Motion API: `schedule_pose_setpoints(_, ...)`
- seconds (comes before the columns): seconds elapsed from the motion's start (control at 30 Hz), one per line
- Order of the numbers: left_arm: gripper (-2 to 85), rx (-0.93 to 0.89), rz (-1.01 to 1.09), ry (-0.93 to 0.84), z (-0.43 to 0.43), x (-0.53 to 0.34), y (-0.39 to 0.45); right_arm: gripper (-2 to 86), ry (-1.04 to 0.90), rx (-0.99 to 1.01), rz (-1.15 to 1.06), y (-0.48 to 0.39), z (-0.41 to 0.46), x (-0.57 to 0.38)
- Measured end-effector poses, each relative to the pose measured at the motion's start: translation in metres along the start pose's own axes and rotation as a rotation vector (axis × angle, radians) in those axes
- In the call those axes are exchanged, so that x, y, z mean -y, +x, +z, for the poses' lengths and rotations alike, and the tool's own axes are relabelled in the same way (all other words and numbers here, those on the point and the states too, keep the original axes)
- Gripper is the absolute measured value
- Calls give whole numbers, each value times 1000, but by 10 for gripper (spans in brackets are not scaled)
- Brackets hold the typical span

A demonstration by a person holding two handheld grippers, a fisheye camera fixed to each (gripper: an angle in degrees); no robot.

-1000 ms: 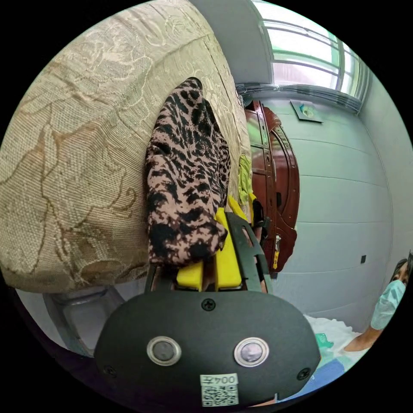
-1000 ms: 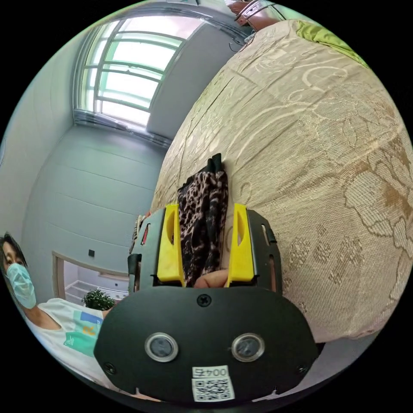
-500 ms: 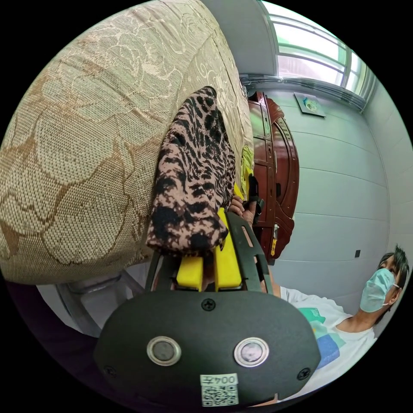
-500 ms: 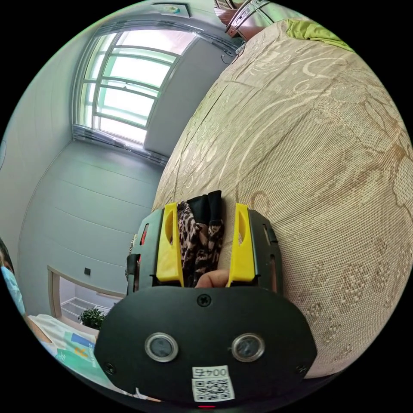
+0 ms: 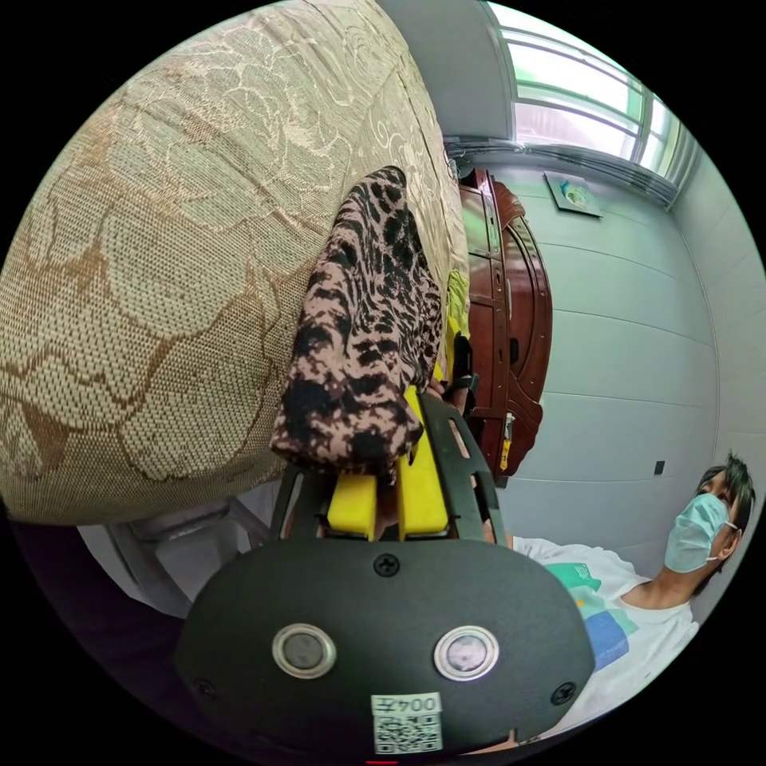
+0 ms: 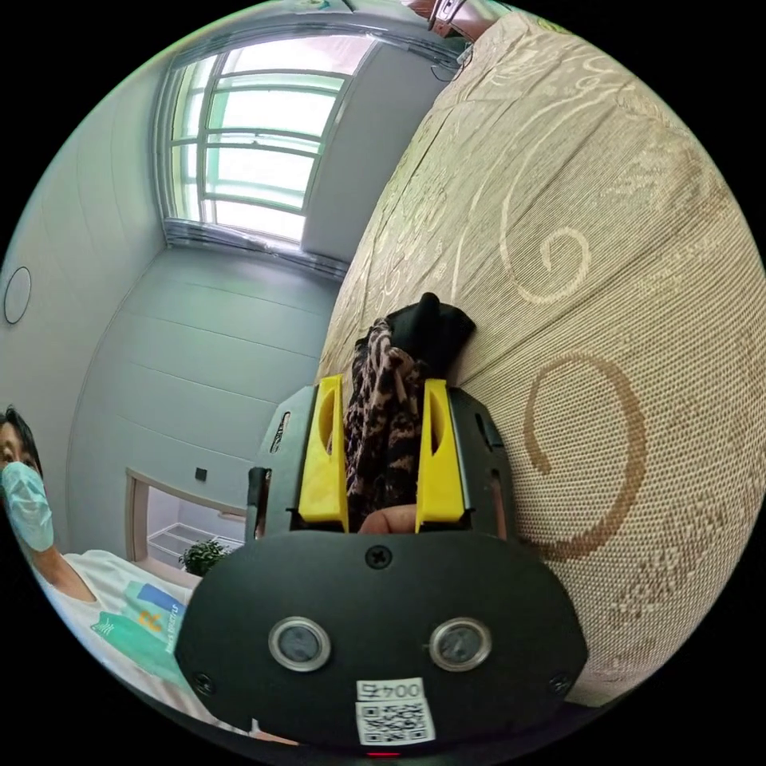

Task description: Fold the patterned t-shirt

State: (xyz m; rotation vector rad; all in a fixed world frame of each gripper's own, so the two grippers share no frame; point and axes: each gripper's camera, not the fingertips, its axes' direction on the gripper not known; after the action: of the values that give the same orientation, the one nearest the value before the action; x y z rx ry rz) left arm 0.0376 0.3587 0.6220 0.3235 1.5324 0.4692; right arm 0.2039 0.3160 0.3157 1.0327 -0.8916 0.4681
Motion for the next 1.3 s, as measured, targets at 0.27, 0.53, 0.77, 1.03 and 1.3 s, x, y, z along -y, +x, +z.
schedule_pose_setpoints(0.27, 32, -6, -6, 7, -1, -16, 31, 59, -108, -169, -53, -26, 25, 15)
schedule_pose_setpoints(0.53, 47, 58, 147, 70, -29, -36, 117, 36, -96, -275, -251, -142, 38, 40)
schedule_pose_setpoints(0.77, 52, -10, 261, 218, -135, -85, 206, 37, -210, -233, -420, -288, 80, 67)
schedule_pose_setpoints(1.03, 52, -20, 293, 471, -344, -130, 246, 39, -436, -70, -548, -471, 275, 95)
schedule_pose_setpoints(1.3, 52, 296, 449, 807, -622, -167, 357, 43, -456, 251, -745, -682, 499, 104)
